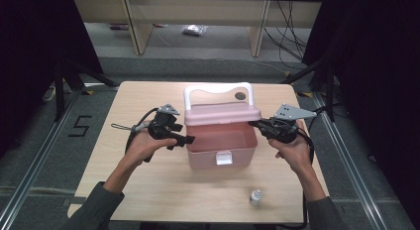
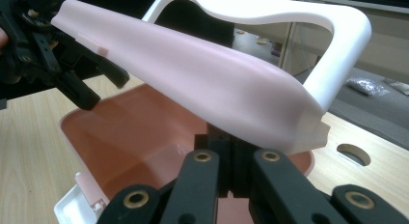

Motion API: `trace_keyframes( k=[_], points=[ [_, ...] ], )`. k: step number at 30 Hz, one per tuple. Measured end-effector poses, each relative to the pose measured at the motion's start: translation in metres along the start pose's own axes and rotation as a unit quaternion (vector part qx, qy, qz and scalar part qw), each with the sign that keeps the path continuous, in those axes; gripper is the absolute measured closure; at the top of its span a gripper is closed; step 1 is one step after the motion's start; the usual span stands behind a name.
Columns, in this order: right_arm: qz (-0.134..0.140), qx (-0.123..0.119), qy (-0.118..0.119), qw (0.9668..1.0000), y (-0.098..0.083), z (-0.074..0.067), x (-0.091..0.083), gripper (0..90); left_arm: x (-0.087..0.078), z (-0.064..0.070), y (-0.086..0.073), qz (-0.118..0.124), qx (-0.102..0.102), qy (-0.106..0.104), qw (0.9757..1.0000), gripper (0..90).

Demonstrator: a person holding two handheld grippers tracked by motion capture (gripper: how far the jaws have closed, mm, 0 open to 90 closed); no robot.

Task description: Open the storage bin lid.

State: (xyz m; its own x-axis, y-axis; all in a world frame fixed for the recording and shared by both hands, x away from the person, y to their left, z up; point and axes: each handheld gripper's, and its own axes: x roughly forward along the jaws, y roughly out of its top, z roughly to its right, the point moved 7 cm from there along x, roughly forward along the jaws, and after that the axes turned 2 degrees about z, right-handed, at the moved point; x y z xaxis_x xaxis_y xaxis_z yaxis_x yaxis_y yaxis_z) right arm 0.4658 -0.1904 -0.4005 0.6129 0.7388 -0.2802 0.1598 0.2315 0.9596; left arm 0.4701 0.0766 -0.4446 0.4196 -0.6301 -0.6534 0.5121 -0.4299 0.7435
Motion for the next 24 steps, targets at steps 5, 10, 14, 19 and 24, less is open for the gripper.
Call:
trace_keyframes(
  k=[5,10,14,19,24],
  points=[
    [-0.002,0.004,0.003,1.0000,0.001,0.001,0.000,90.0,0.006,0.001,-0.010,-0.006,0.009,-0.012,0.9999,38.5],
    [0.002,0.005,0.006,1.0000,0.003,0.001,0.001,90.0,0.009,0.006,-0.012,-0.003,0.010,-0.018,0.9998,41.1],
    [-0.004,0.002,0.003,1.0000,0.007,0.004,0.001,90.0,0.008,0.006,-0.013,-0.002,0.017,-0.016,0.9997,41.8],
    [0.001,-0.006,0.001,1.0000,0.011,0.011,0.003,90.0,0.007,0.005,-0.012,0.000,0.015,-0.016,0.9998,44.0],
    [0.005,0.003,-0.009,0.9999,0.012,0.019,0.008,90.0,0.006,0.004,-0.012,-0.001,0.022,-0.014,0.9996,46.9]
  ],
)
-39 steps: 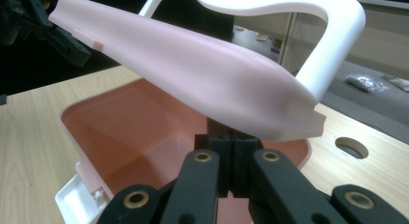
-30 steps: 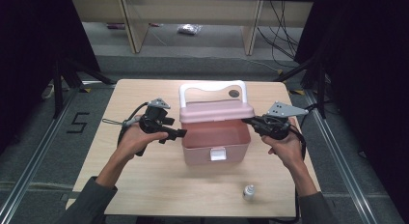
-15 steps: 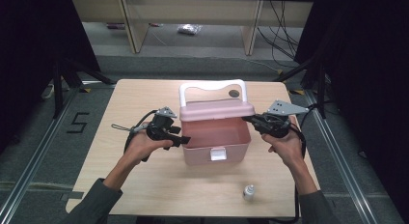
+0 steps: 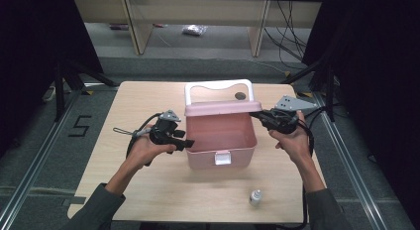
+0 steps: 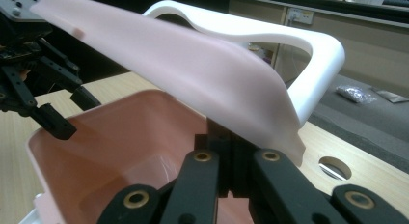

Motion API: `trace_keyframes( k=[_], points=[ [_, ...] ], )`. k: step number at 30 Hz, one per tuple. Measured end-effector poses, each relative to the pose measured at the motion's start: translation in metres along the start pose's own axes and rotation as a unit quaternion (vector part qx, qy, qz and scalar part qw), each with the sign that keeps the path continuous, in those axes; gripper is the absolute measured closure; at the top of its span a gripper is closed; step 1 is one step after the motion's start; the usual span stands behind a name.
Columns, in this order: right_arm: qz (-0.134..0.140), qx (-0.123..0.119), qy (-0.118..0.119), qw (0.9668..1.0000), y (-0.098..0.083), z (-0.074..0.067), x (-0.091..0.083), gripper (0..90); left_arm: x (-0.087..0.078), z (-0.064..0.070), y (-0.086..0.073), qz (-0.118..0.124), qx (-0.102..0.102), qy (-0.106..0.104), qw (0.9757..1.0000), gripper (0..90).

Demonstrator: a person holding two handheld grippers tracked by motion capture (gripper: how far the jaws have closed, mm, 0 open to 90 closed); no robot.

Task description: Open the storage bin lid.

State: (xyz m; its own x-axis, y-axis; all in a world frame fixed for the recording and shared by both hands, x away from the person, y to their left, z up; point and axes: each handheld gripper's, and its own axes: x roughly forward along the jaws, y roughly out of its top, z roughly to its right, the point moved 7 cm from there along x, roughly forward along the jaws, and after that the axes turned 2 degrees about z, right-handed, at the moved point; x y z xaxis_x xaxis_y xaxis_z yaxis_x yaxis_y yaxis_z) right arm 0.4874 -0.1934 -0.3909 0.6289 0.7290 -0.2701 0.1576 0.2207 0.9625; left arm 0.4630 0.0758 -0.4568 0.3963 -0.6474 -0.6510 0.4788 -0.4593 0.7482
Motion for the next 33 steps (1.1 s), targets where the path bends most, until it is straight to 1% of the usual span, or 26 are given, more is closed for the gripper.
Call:
trace_keyframes(
  k=[2,3,6,7,8,9,11,12,14,15,16,17,18,19,20,21,22,24,25,27,28,29,30,31,32,33],
  points=[
    [-0.003,-0.001,0.001,1.0000,0.000,0.002,0.002,90.0,0.000,0.000,0.000,0.000,0.000,-0.006,1.0000,47.3],
    [-0.002,0.000,-0.001,1.0000,0.000,0.005,0.004,90.0,-0.001,0.002,-0.002,-0.006,-0.014,-0.004,0.9999,47.6],
    [0.004,-0.004,-0.005,1.0000,0.000,0.007,0.006,90.0,-0.002,0.002,-0.002,-0.007,-0.017,-0.003,0.9998,47.8],
    [-0.003,0.009,0.001,1.0000,-0.001,0.007,0.006,90.0,-0.001,0.001,-0.001,0.000,0.001,-0.008,1.0000,47.9],
    [-0.003,0.009,0.001,1.0000,-0.001,0.007,0.006,90.0,-0.001,0.001,-0.001,0.000,0.001,-0.008,1.0000,48.0],
    [0.005,0.000,-0.004,1.0000,-0.001,0.012,0.008,90.0,-0.001,0.001,-0.001,0.000,-0.001,-0.008,1.0000,48.0],
    [0.005,-0.001,-0.009,0.9999,-0.002,0.014,0.009,90.0,-0.001,0.000,-0.001,0.000,-0.001,-0.008,1.0000,48.0],
    [0.001,0.010,-0.007,0.9999,-0.004,0.018,0.010,90.0,-0.001,0.001,-0.001,0.001,0.001,-0.008,1.0000,48.2],
    [-0.001,0.015,-0.008,0.9999,-0.005,0.020,0.010,90.0,-0.001,0.001,-0.001,0.002,0.001,-0.007,1.0000,48.4],
    [0.010,0.018,-0.016,0.9997,-0.006,0.026,0.011,90.0,-0.001,0.000,-0.001,0.002,0.001,-0.008,1.0000,48.5],
    [0.009,0.027,-0.018,0.9994,-0.007,0.027,0.011,90.0,-0.002,0.000,-0.001,0.001,0.003,-0.010,0.9999,48.5],
    [0.012,0.022,-0.016,0.9996,-0.007,0.029,0.011,90.0,-0.002,0.000,-0.001,0.001,0.003,-0.010,0.9999,48.7],
    [0.015,0.020,-0.022,0.9994,-0.007,0.031,0.011,90.0,-0.001,0.001,0.000,0.010,-0.006,-0.008,0.9999,49.1],
    [0.019,0.018,-0.024,0.9994,-0.007,0.033,0.012,90.0,-0.001,0.001,0.000,0.010,-0.006,-0.008,0.9999,49.4],
    [0.019,0.018,-0.024,0.9994,-0.007,0.033,0.012,90.0,-0.002,0.000,-0.001,0.002,0.004,-0.010,0.9999,49.4],
    [0.024,0.023,-0.022,0.9992,-0.007,0.033,0.014,90.0,-0.002,-0.001,-0.001,0.002,0.004,-0.012,0.9999,49.8],
    [0.024,0.022,-0.025,0.9991,-0.008,0.035,0.015,90.0,-0.002,-0.001,-0.001,0.004,0.005,-0.010,0.9999,50.2],
    [0.026,0.024,-0.031,0.9989,-0.011,0.038,0.019,90.0,-0.002,0.000,-0.001,0.004,0.005,-0.013,0.9999,50.4],
    [0.026,0.024,-0.031,0.9989,-0.011,0.038,0.019,90.0,-0.001,0.000,0.000,0.007,0.000,-0.014,0.9999,50.4],
    [0.026,0.028,-0.032,0.9987,-0.014,0.042,0.022,90.0,-0.002,0.000,-0.001,0.004,0.002,-0.014,0.9999,50.6],
    [0.028,0.034,-0.032,0.9985,-0.017,0.045,0.025,90.0,-0.003,0.000,-0.001,-0.001,0.009,-0.013,0.9999,50.5],
    [0.028,0.034,-0.032,0.9985,-0.017,0.045,0.025,90.0,-0.003,0.000,-0.001,-0.001,0.009,-0.013,0.9999,50.5],
    [0.030,0.040,-0.032,0.9982,-0.018,0.045,0.027,90.0,-0.003,0.001,-0.001,-0.001,0.009,-0.012,0.9999,50.5],
    [0.026,0.039,-0.036,0.9982,-0.019,0.047,0.029,90.0,-0.002,0.001,-0.001,0.002,0.006,-0.011,0.9999,50.5],
    [0.026,0.048,-0.035,0.9979,-0.021,0.047,0.031,90.0,-0.003,0.001,-0.001,0.000,0.009,-0.013,0.9999,50.5],
    [0.024,0.051,-0.036,0.9978,-0.022,0.048,0.032,90.0,-0.003,0.001,-0.001,0.000,0.009,-0.013,0.9999,50.5]
  ],
)
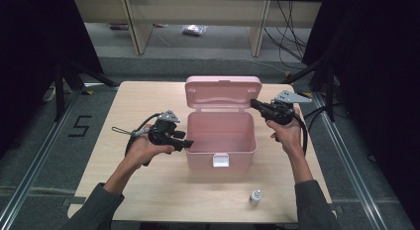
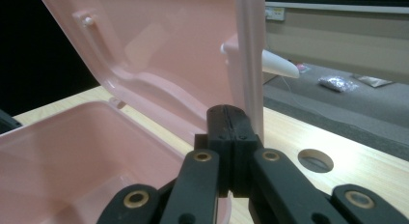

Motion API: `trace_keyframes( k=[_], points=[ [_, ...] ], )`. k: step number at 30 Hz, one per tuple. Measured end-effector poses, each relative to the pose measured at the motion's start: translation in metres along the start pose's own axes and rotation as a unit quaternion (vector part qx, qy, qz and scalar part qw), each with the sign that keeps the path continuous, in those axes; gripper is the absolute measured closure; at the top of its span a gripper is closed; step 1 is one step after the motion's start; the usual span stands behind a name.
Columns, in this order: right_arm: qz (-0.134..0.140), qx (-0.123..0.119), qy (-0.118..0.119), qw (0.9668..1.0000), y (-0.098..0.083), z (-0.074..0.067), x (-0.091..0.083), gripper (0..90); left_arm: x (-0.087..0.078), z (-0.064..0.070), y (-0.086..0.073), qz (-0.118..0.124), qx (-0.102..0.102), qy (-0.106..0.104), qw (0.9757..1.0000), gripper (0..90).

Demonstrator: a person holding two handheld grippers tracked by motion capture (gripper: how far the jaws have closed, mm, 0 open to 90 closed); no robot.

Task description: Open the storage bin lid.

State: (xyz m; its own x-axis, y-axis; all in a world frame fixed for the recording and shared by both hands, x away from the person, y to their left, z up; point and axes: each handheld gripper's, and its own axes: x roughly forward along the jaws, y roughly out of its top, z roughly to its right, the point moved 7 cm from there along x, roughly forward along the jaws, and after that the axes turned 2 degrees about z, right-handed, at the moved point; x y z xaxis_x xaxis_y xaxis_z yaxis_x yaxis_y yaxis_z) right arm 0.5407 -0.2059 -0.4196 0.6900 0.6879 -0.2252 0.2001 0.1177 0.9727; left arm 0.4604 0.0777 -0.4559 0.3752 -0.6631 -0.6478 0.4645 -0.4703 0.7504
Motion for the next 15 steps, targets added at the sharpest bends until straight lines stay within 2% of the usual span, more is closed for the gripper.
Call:
trace_keyframes(
  k=[2,5,6,7,10,13,15],
  points=[
    [0.001,-0.006,-0.004,1.0000,-0.001,0.003,0.002,90.0,0.000,0.001,0.000,0.004,-0.004,0.003,1.0000,50.5],
    [0.001,0.004,-0.003,1.0000,-0.001,0.004,0.005,90.0,0.000,0.000,0.000,0.000,0.002,0.001,1.0000,50.5],
    [0.002,-0.004,-0.005,1.0000,-0.001,0.007,0.007,90.0,0.001,0.001,0.001,0.007,-0.005,0.001,1.0000,50.5],
    [0.002,-0.004,-0.005,1.0000,-0.001,0.007,0.007,90.0,0.001,0.001,0.001,0.006,-0.005,0.001,1.0000,50.5],
    [-0.006,0.006,-0.003,1.0000,-0.002,0.008,0.009,90.0,0.001,0.002,0.001,0.010,-0.009,0.002,0.9999,50.5],
    [0.000,-0.003,-0.013,0.9999,-0.002,0.012,0.012,90.0,0.000,0.001,0.000,0.008,-0.005,0.005,0.9999,50.5],
    [-0.010,-0.003,-0.013,0.9999,-0.004,0.013,0.013,90.0,0.000,0.002,0.000,0.011,-0.005,0.005,0.9999,50.4]
  ],
)
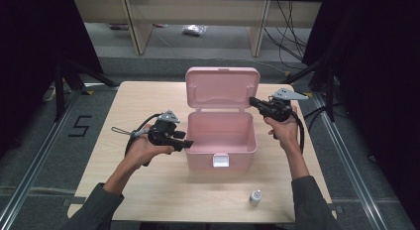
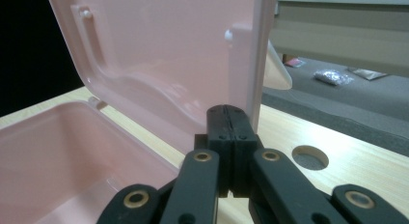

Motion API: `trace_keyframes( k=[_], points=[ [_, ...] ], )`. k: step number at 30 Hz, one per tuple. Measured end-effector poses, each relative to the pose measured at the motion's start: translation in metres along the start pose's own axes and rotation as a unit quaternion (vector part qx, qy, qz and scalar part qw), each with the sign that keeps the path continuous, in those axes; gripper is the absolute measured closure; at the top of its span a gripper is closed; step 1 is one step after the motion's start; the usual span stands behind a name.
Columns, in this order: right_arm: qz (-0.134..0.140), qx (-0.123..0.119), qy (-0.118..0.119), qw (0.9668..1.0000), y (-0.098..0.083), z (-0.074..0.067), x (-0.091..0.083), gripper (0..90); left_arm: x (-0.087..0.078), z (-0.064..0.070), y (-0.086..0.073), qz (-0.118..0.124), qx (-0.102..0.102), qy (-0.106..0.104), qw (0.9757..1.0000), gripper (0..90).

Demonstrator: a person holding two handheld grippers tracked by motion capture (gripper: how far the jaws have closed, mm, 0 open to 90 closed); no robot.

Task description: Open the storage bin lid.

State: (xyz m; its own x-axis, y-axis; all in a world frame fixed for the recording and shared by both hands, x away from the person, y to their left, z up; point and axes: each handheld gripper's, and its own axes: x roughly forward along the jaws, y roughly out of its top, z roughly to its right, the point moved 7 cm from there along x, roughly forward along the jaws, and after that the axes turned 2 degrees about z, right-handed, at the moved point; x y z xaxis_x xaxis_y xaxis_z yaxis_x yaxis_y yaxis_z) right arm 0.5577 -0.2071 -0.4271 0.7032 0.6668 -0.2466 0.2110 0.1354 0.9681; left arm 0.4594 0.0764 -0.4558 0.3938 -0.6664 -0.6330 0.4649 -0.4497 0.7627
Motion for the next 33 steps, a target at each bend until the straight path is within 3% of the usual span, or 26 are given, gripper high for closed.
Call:
trace_keyframes(
  k=[1,2,3,15,19,22,23,29,31,33],
  points=[
    [0.004,0.011,0.002,0.9999,-0.001,-0.001,0.002,90.0,-0.001,-0.001,-0.001,-0.008,0.009,0.000,0.9999,50.4],
    [-0.008,0.023,0.004,0.9997,-0.004,-0.002,0.002,90.0,-0.001,-0.001,-0.001,-0.008,0.009,0.000,0.9999,50.4],
    [0.000,0.012,-0.001,0.9999,-0.003,0.001,0.003,90.0,-0.001,-0.001,-0.001,-0.008,0.009,0.001,0.9999,50.4],
    [0.002,0.019,-0.016,0.9997,-0.005,0.011,0.001,90.0,-0.001,0.000,0.000,-0.007,0.007,0.001,0.9999,50.4],
    [-0.011,0.042,-0.017,0.9989,-0.009,0.013,0.001,89.6,-0.001,0.000,0.000,-0.007,0.007,0.005,0.9999,50.3],
    [-0.010,0.041,-0.017,0.9990,-0.010,0.013,0.002,89.5,-0.001,0.000,0.000,-0.007,0.007,0.006,0.9999,50.2],
    [-0.009,0.025,-0.019,0.9995,-0.010,0.016,0.004,89.5,-0.001,0.000,0.000,-0.007,0.007,0.006,0.9999,50.2],
    [-0.009,0.022,-0.024,0.9994,-0.012,0.017,0.007,89.5,-0.001,0.000,0.000,-0.007,0.005,0.007,0.9999,50.2],
    [-0.017,0.034,-0.019,0.9991,-0.013,0.015,0.008,89.6,-0.001,0.000,0.000,-0.006,0.006,0.008,0.9999,50.2],
    [-0.016,0.026,-0.022,0.9993,-0.013,0.016,0.008,89.5,-0.001,0.000,0.000,-0.007,0.006,0.008,0.9999,50.2]
  ],
)
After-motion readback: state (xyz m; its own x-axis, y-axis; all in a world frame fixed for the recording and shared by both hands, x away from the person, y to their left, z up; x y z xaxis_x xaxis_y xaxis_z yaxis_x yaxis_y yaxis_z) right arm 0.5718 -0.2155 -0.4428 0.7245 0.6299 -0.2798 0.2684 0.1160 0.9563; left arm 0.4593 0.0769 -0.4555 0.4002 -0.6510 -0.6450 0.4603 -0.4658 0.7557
